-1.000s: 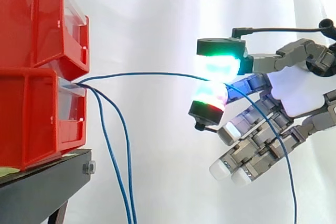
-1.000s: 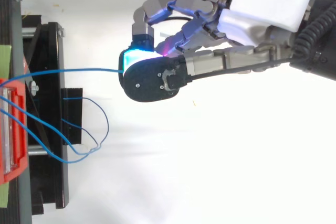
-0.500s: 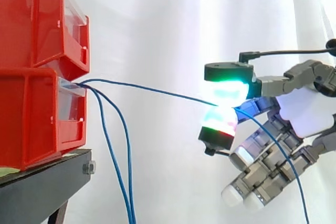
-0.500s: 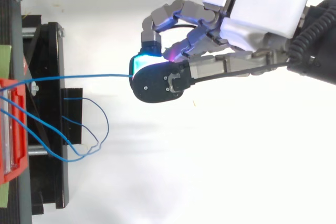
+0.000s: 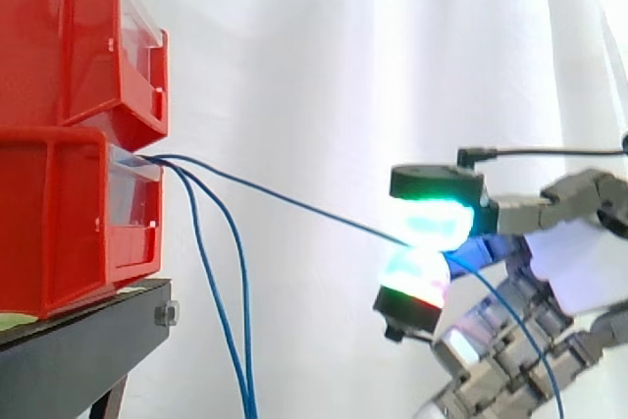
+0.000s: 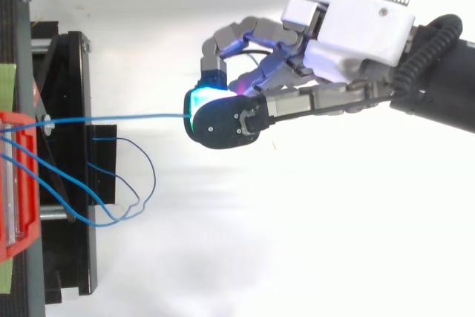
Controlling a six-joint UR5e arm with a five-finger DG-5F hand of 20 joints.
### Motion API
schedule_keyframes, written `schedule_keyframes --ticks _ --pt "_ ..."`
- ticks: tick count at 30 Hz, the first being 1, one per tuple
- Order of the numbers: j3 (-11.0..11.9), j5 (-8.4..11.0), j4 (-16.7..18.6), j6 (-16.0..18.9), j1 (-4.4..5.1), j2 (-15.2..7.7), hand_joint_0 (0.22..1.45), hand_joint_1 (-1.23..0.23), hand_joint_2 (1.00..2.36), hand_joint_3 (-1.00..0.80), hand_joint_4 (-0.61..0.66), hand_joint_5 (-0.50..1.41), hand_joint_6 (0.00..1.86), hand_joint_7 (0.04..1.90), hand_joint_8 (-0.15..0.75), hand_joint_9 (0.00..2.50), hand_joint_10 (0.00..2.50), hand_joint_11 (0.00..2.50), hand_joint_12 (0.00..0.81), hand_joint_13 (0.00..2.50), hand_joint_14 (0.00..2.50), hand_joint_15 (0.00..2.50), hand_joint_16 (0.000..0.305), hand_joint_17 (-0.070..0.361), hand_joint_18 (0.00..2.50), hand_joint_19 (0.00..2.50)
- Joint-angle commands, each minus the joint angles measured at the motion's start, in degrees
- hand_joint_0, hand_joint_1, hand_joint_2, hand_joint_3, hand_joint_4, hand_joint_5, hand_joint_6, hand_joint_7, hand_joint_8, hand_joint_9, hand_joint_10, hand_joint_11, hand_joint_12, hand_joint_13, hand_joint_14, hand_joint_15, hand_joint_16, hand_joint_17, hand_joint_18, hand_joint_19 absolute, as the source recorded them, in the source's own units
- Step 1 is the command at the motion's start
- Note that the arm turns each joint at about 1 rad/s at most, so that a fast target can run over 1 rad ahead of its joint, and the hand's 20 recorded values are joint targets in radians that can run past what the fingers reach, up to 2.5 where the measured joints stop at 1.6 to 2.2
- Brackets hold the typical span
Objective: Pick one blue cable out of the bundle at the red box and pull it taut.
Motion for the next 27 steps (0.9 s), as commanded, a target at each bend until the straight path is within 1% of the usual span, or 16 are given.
schedule_keyframes --ticks 1,3,5,6,9,13,14,18,27 --pt "-4.29 -1.07 12.37 0.34 0.06 0.0 0.81 -0.77 1.0 -0.46 -0.25 -0.21 0.94 1.4 0.291 0.92 0.01 1.0 0.374 0.57 0.01 0.32 0.049 0.11 0.47 0.19" --pt "-6.4 -1.42 17.11 0.25 0.06 0.0 0.81 -0.77 1.0 -0.46 -0.25 -0.21 0.94 1.39 0.292 0.92 0.01 1.01 0.375 0.57 0.01 0.32 0.049 0.11 0.47 0.19" --pt "-7.81 -1.51 20.01 0.16 0.14 0.0 0.81 -0.77 1.0 -0.46 -0.25 -0.21 0.94 1.39 0.29 0.92 0.01 1.0 0.376 0.57 0.01 0.32 0.049 0.11 0.47 0.2" --pt "-8.95 -1.51 22.04 0.16 0.14 0.0 0.81 -0.77 1.0 -0.46 -0.25 -0.21 0.94 1.39 0.29 0.92 0.01 1.0 0.376 0.57 0.01 0.32 0.049 0.11 0.47 0.2" --pt "-10.62 -1.51 25.46 0.16 0.32 0.0 0.81 -0.77 1.0 -0.46 -0.25 -0.21 0.94 1.4 0.29 0.92 0.01 1.01 0.375 0.57 0.01 0.32 0.049 0.11 0.48 0.2" --pt "-11.85 -1.42 30.3 -0.54 0.32 0.0 0.81 -0.77 1.0 -0.46 -0.25 -0.21 0.94 1.4 0.291 0.92 0.01 1.0 0.374 0.57 0.01 0.32 0.049 0.11 0.47 0.2" --pt "-11.85 -1.33 30.91 -0.81 0.32 0.0 0.81 -0.77 1.0 -0.45 -0.25 -0.21 0.94 1.4 0.292 0.92 0.01 1.01 0.375 0.57 0.01 0.32 0.049 0.11 0.47 0.2" --pt "-11.76 -1.51 30.03 -2.04 0.32 0.0 0.81 -0.77 1.0 -0.45 -0.25 -0.21 0.94 1.4 0.291 0.92 0.01 1.0 0.375 0.57 0.01 0.32 0.049 0.11 0.47 0.2" --pt "-11.76 -1.25 29.77 -2.65 0.32 0.0 0.81 -0.77 1.0 -0.45 -0.24 -0.21 0.94 1.4 0.291 0.92 0.01 1.0 0.376 0.57 0.01 0.32 0.049 0.11 0.47 0.2"
